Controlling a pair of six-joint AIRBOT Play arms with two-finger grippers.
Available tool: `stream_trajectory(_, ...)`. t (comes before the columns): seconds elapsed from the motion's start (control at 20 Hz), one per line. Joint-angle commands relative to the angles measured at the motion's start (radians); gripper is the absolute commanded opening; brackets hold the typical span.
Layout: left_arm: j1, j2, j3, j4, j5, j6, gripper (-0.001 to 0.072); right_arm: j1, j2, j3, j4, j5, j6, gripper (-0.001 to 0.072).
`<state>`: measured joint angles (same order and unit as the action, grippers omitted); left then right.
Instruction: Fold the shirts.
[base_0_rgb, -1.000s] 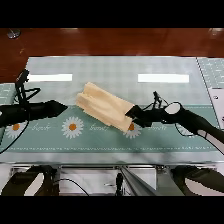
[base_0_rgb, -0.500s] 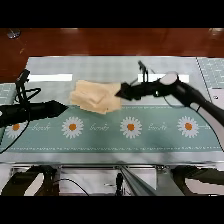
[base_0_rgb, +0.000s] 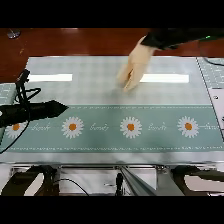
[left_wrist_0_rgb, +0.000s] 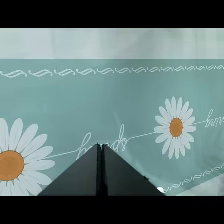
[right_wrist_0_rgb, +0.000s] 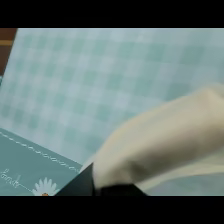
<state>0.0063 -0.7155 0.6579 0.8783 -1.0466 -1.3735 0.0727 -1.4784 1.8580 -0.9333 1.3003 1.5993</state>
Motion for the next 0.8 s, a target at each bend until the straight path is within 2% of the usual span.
stream_trajectory(0.0, 0.0, -0.001, 0.0, 0.0, -0.005, 0.0, 0.0023, -0.182, 0.008, 0.083, -0.046, 0.251, 0.091, 0.0022)
stream_trajectory(0.1, 0.0, -0.001, 0.0, 0.0, -0.008, 0.0, 0.0023, -0.277, 0.024, 0.083, -0.091, 0.339, 0.119, 0.0022)
stream_trajectory(0.25, 0.0, -0.001, 0.0, 0.001, -0.008, 0.001, 0.0023, -0.389, 0.079, 0.082, -0.243, 0.409, 0.153, 0.0021)
stream_trajectory(0.45, 0.0, -0.001, 0.0, 0.001, -0.007, 0.001, 0.0023, -0.536, 0.163, 0.059, -0.379, 0.518, 0.15, 0.002)
stream_trajectory(0.6, 0.0, -0.002, 0.0, 0.001, -0.007, 0.002, 0.0023, -0.662, 0.262, -0.079, -0.428, 0.549, 0.126, 0.002)
stream_trajectory(0.75, 0.0, -0.002, 0.0, 0.001, -0.007, 0.005, 0.0023, -0.818, 0.397, -0.296, -0.439, 0.502, 0.109, 0.002)
